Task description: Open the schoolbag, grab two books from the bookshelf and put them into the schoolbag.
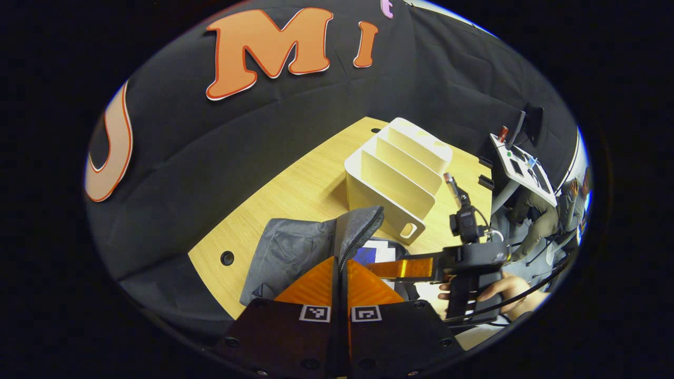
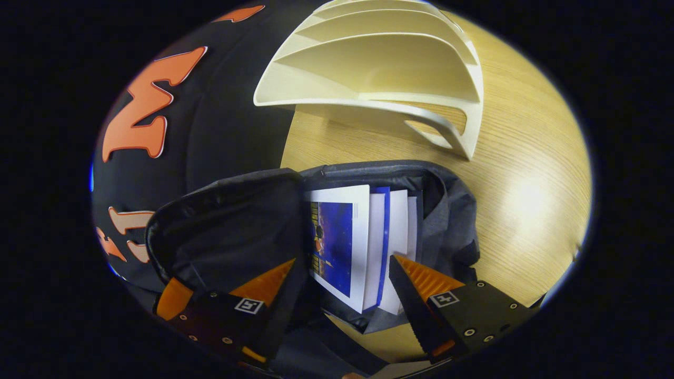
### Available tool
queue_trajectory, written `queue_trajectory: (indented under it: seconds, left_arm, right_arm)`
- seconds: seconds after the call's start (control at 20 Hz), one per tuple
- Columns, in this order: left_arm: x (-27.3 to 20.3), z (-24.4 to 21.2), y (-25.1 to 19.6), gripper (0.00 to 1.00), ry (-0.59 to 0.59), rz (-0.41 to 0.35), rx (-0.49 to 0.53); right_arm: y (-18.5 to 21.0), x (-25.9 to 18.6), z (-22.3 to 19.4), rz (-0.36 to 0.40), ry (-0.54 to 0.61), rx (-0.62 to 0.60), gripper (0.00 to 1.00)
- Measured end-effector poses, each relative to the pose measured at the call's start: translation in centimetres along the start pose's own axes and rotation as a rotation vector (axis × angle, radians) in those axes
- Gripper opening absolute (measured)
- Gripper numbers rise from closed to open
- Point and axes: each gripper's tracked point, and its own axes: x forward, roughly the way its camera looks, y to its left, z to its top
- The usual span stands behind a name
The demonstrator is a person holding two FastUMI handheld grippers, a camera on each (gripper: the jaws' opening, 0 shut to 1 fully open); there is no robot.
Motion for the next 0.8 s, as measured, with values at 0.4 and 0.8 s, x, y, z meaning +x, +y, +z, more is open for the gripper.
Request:
queue_trajectory:
  seconds: [0.4,0.8]
  left_arm:
    - [1.0,-3.8,-5.3,0.01,0.020,-0.061,-0.181]
    - [3.6,-6.7,-14.0,0.81,0.059,-0.041,-0.477]
  right_arm:
    - [-4.1,-6.5,5.9,-0.153,-0.083,-0.058,0.98]
    - [-6.8,-10.4,12.4,-0.225,0.014,-0.377,0.99]
